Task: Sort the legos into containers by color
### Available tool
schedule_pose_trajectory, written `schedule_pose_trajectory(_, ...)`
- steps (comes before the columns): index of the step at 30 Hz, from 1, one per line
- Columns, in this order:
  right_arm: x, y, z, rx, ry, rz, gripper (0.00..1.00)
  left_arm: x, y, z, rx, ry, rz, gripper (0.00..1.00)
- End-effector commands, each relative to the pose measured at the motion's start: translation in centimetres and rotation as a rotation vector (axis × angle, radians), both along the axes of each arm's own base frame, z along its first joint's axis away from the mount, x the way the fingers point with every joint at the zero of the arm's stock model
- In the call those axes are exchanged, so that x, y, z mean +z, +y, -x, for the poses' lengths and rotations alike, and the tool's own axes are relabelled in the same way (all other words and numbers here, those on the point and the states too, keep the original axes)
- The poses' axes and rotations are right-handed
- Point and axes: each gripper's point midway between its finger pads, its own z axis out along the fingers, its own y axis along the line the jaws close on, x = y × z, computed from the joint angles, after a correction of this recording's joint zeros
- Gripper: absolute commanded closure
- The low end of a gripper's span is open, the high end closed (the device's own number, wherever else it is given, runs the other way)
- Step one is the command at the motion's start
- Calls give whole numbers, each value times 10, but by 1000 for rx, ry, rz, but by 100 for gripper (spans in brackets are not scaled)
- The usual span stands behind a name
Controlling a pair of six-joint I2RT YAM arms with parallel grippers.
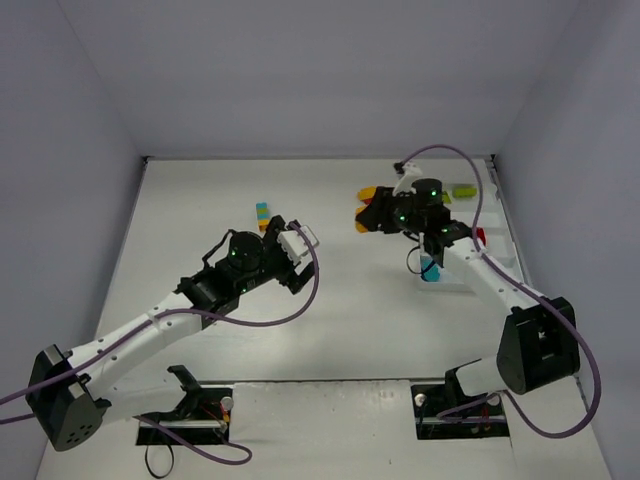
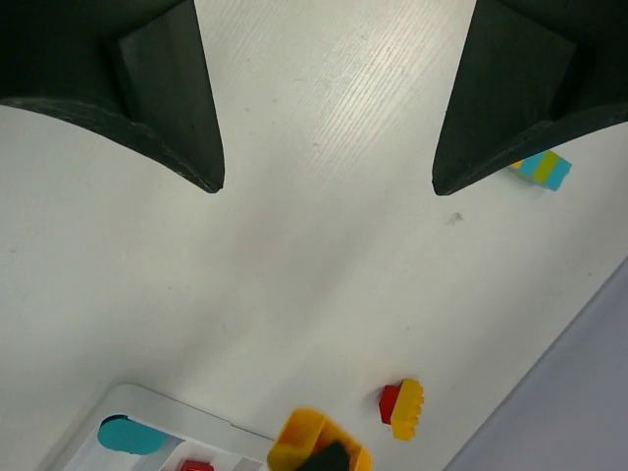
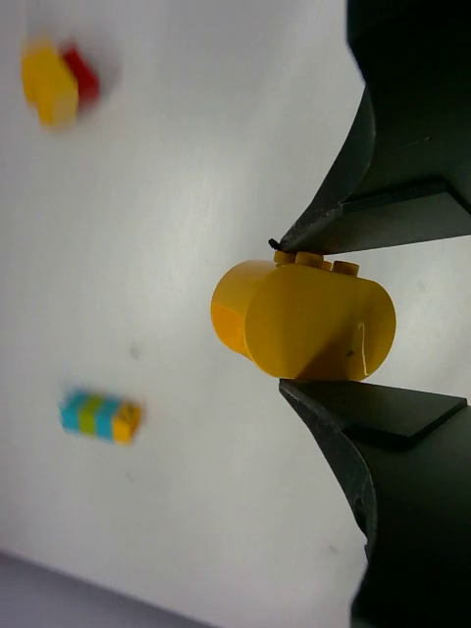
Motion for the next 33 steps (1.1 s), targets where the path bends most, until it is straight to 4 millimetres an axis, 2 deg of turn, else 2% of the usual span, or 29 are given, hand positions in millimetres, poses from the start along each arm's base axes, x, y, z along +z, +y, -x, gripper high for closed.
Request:
schedule_pose_trajectory(1,12,-79,-38,-273,-120,153,100,42,-9,-9,51,3,134,20)
schedule_pose_trajectory(2,9,-97,-45,-329,-122,184,100,40,-9,-11,65,24,132,20)
schedule_pose_trajectory(4,2,-149,-60,-499,-115,257,100,40,-8,-14,99,68,133,20)
schedule_pose_trajectory(5,-1,-165,-64,-544,-109,277,100,40,-5,-20,144,90,118,20)
schedule_pose_trajectory(6,-6,-189,-71,-609,-89,295,100,34,1,-21,184,128,96,19)
schedule_pose_trajectory(8,-13,-214,-79,-681,-68,317,98,37,10,-34,291,150,96,19)
schedule_pose_trajectory(10,-25,-249,-87,-785,-30,348,97,32,22,-42,365,176,87,19)
schedule_pose_trajectory(11,-27,-257,-90,-809,-19,346,97,26,30,-48,419,179,78,19)
schedule_pose_trajectory(12,-39,-265,-93,-827,10,355,97,22,36,-50,450,197,77,20)
schedule_pose_trajectory(13,-37,-281,-98,-867,7,353,96,19,46,-56,490,207,72,19)
schedule_pose_trajectory(15,-48,-297,-103,-902,36,351,94,18,60,-63,556,211,54,19)
schedule_pose_trajectory(20,-50,-340,-118,-997,38,327,90,6,102,-86,741,258,54,19)
schedule_pose_trajectory(21,-57,-344,-121,-1002,51,329,90,6,105,-88,756,271,65,19)
schedule_pose_trajectory(26,-52,-363,-138,-1034,34,317,89,3,119,-95,805,274,58,20)
schedule_pose_trajectory(28,-58,-369,-142,-1042,46,312,88,1,119,-95,800,278,55,19)
schedule_pose_trajectory(33,-70,-374,-155,-1041,66,310,72,-2,120,-96,802,288,47,19)
